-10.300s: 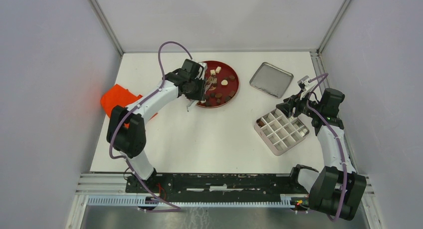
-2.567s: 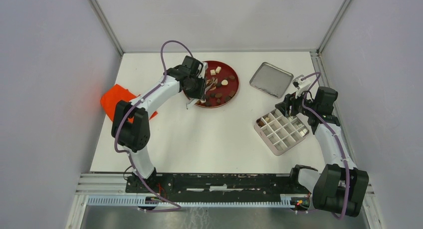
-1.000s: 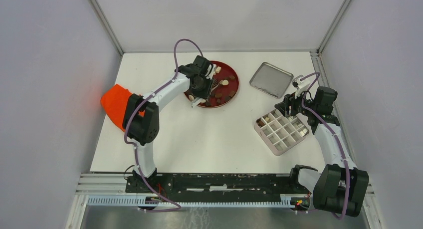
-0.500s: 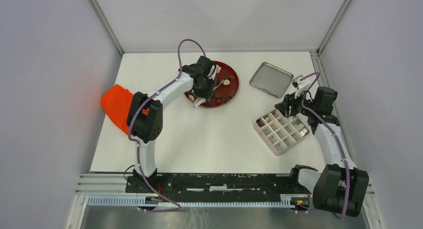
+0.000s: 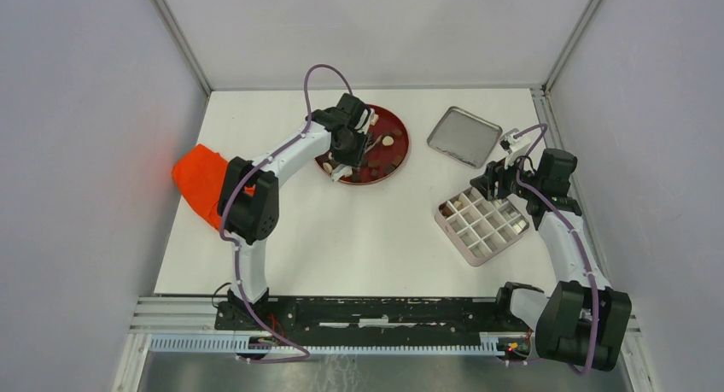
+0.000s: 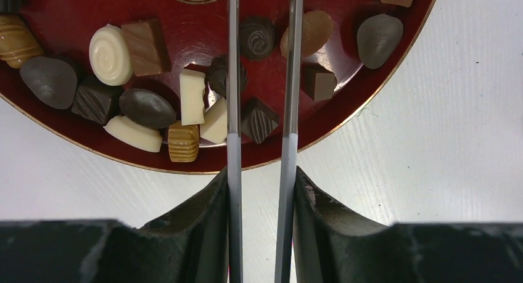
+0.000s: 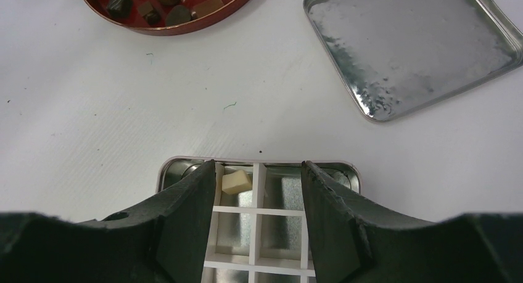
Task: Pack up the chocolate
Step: Pick up the fake chocolate from the plate, then place the fake chocolate in the packing box.
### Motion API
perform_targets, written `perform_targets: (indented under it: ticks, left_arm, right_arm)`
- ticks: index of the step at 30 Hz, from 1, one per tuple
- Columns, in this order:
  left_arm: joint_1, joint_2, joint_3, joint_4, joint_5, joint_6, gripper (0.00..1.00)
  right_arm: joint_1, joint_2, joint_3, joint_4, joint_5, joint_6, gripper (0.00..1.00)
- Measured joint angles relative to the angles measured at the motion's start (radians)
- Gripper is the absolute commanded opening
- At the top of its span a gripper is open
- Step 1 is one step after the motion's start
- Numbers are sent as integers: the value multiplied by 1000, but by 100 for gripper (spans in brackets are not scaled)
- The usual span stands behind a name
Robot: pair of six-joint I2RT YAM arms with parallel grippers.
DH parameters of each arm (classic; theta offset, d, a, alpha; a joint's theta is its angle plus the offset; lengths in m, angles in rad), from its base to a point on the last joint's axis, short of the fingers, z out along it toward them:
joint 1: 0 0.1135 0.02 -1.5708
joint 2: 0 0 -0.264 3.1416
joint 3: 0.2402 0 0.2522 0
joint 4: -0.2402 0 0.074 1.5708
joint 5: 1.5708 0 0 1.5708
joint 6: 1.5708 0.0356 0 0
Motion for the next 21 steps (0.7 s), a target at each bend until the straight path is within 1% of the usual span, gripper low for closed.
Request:
perform_targets:
  ticks: [2, 5, 6, 9, 17, 21]
  left_arm:
    - [0, 0, 0, 0, 0, 0, 15]
    - [0, -1, 0, 0, 0, 0, 10]
    - [0, -3, 0, 0, 0, 0, 7]
    - [0, -19, -7, 2, 0, 0, 3]
    - [-10, -190, -109, 15, 11, -1, 2]
    - [-49, -304, -197, 55, 37, -5, 2]
  right_arm:
    - [0, 0, 0, 0, 0, 0, 59]
    - [0, 0, 0, -1, 0, 0, 59]
    - [0, 0, 0, -2, 0, 0, 59]
    - [0, 0, 0, -5, 0, 0, 59]
    - [0, 0, 0, -7, 0, -1, 59]
    - [0, 0, 0, -7, 13, -9, 59]
